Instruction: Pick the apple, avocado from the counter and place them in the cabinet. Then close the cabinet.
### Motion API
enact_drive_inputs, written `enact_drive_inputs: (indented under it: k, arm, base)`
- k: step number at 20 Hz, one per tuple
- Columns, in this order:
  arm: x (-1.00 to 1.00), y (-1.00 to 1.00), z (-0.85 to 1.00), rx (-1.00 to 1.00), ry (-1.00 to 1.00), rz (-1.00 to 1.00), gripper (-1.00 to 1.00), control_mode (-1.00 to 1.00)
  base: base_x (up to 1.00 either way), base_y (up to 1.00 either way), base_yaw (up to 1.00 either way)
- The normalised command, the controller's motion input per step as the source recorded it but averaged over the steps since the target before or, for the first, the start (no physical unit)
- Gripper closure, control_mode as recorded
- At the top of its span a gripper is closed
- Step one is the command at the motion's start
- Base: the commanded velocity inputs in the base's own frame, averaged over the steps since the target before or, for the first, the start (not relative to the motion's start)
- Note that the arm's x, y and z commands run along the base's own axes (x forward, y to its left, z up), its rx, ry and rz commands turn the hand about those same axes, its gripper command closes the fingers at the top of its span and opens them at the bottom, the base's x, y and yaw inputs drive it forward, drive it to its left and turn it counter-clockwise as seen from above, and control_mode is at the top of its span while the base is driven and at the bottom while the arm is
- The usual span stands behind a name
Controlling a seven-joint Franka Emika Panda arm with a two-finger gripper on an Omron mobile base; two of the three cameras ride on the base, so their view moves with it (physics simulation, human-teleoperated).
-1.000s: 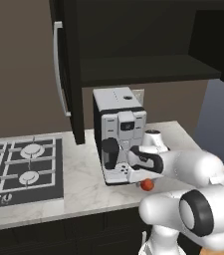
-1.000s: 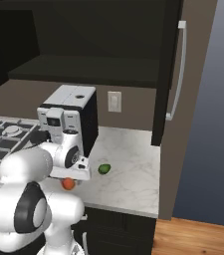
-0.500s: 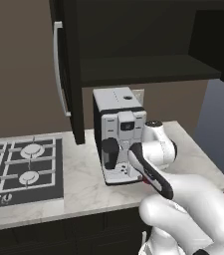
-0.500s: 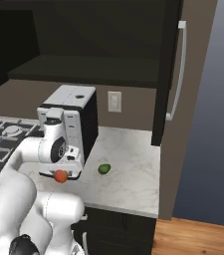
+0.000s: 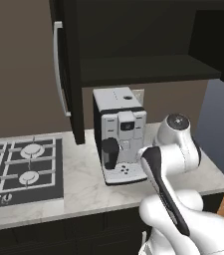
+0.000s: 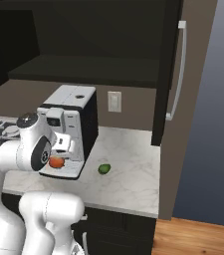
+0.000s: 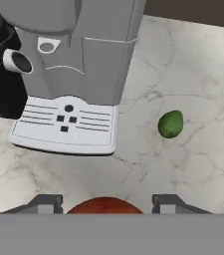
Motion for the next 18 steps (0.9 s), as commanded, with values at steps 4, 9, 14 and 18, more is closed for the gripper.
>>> enact_drive_inputs:
  k: [4,9,14,18]
  arm:
    - [0.0,-0.28,1.0,0.0,-0.28,-0.08,1.0,-1.0]
    - [0.1,-0.27,1.0,0.0,-0.32,-0.07,1.0,-1.0]
    - [0.04,-0.22,1.0,0.02,-0.26,-0.03,1.0,-1.0]
    - [0.37,-0.18,1.0,0.04,-0.09,-0.03,1.0,-1.0]
  base:
    - [0.0,0.0,0.0]
    - [0.0,0.0,0.0]
    - [0.0,0.0,0.0]
    - [0.0,0.0,0.0]
